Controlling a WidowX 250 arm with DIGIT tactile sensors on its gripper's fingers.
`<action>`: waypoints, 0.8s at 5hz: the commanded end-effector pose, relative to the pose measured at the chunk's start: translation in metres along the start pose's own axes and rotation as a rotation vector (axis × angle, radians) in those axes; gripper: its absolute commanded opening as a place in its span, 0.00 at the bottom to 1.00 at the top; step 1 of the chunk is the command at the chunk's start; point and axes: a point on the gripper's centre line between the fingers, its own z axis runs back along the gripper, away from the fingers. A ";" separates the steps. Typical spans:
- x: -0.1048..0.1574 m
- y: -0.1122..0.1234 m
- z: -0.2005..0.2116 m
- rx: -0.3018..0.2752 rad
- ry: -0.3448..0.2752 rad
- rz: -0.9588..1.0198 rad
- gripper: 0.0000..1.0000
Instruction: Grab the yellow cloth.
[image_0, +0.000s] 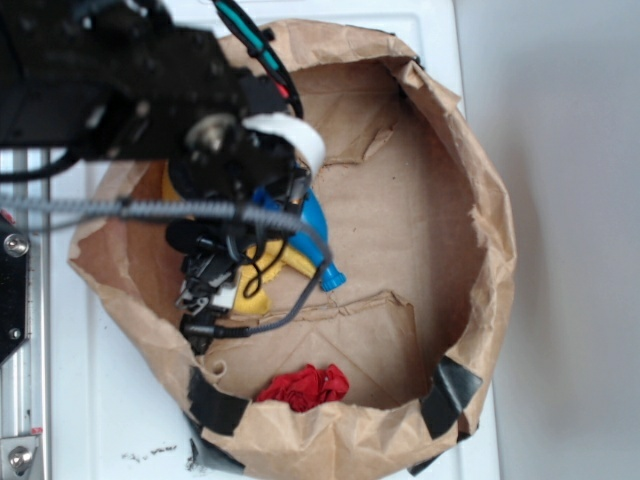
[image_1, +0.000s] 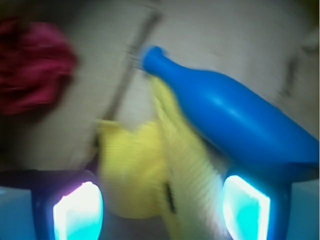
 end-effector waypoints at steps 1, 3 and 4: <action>0.014 0.014 -0.008 0.021 -0.060 -0.013 1.00; 0.019 0.032 -0.017 0.045 -0.063 0.014 1.00; 0.018 0.037 -0.021 0.060 -0.086 0.020 1.00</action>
